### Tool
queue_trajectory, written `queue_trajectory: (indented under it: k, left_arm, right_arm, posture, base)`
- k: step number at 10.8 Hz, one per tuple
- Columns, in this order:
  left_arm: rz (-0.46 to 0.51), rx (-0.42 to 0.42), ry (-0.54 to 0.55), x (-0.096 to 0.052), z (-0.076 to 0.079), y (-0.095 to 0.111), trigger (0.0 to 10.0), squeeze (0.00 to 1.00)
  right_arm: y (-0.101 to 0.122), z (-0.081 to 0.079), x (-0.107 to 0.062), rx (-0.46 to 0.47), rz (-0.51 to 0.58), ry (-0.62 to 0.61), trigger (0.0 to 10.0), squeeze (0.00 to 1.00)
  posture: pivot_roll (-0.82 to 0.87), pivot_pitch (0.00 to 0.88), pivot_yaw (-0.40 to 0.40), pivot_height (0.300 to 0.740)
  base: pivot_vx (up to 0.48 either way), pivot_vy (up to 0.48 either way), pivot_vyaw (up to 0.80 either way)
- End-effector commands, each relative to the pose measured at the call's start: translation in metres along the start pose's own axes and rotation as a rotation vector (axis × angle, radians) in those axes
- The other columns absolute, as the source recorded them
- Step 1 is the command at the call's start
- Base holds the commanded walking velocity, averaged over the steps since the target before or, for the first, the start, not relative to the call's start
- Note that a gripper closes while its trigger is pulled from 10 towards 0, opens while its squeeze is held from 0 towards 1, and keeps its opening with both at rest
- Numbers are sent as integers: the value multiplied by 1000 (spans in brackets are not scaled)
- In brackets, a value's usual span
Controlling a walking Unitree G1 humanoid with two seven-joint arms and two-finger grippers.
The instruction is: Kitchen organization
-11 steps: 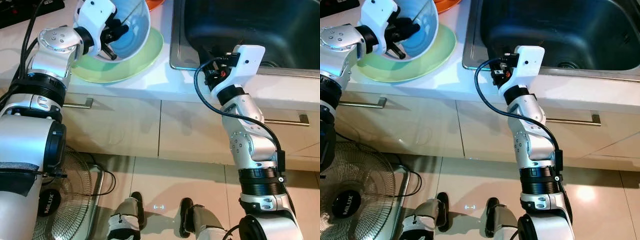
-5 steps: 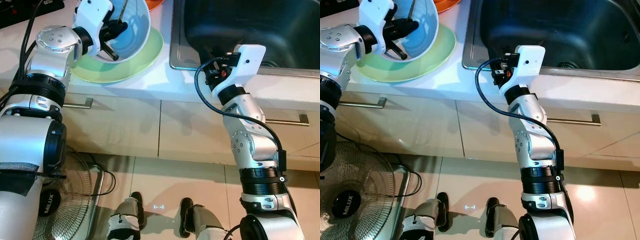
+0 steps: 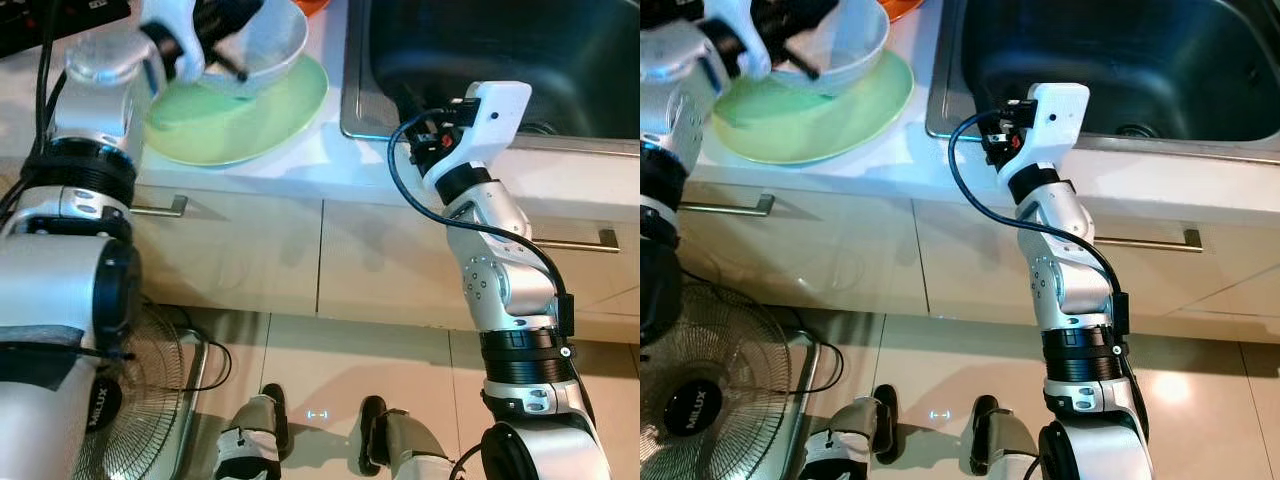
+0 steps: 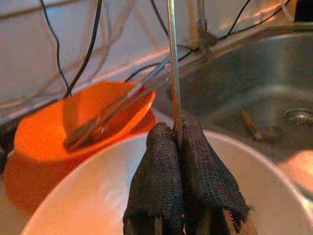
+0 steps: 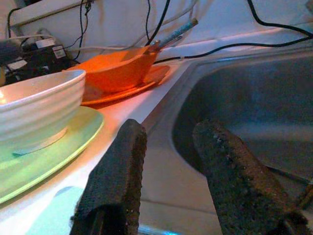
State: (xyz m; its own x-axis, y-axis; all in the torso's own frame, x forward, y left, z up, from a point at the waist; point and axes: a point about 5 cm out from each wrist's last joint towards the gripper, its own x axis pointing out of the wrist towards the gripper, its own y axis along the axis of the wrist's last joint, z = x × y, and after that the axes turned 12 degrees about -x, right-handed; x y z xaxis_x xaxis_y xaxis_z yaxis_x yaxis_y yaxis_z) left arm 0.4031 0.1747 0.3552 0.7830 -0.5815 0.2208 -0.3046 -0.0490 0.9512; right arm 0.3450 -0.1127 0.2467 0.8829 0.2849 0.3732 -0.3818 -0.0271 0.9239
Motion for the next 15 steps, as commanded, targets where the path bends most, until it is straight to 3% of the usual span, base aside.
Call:
queue_trajectory:
  k: [1,4,5,7,8,9,12,15]
  left_arm:
    - [15,-6,-18,0,3,2,10000,0]
    - [151,14,-13,1,23,28,10000,0]
    - [240,-33,-51,5,51,32,10000,0]
    - [233,-91,-104,13,88,15,10000,0]
    - [203,-128,-143,16,116,2,10000,0]
    - [184,-126,-153,16,124,-4,10000,0]
    - [95,-209,-143,17,160,-38,10000,0]
    - [53,-215,-92,15,166,-49,10000,0]
  right_arm:
    - [-1,-1,1,-3,-3,6,10000,0]
    - [3,3,2,-7,7,-3,10000,0]
    - [6,12,4,-16,17,-32,10000,0]
    - [11,26,7,-44,28,-70,10000,0]
    - [16,34,8,-59,42,-88,10000,0]
    - [17,38,8,-61,45,-99,10000,965]
    - [26,48,7,-22,74,-112,10000,1000]
    - [39,37,7,117,134,-17,10000,1000]
  posture:
    - [145,239,-3,740]
    - [144,246,-1,740]
    - [137,245,-4,740]
    - [128,245,-7,740]
    - [125,246,-5,740]
    - [121,249,-5,740]
    - [112,258,-5,740]
    - [114,264,-3,740]
  base:
    - [0,0,0]
    - [0,0,0]
    - [0,0,0]
    - [0,0,0]
    - [0,0,0]
    - [0,0,0]
    - [0,0,0]
    - [0,0,0]
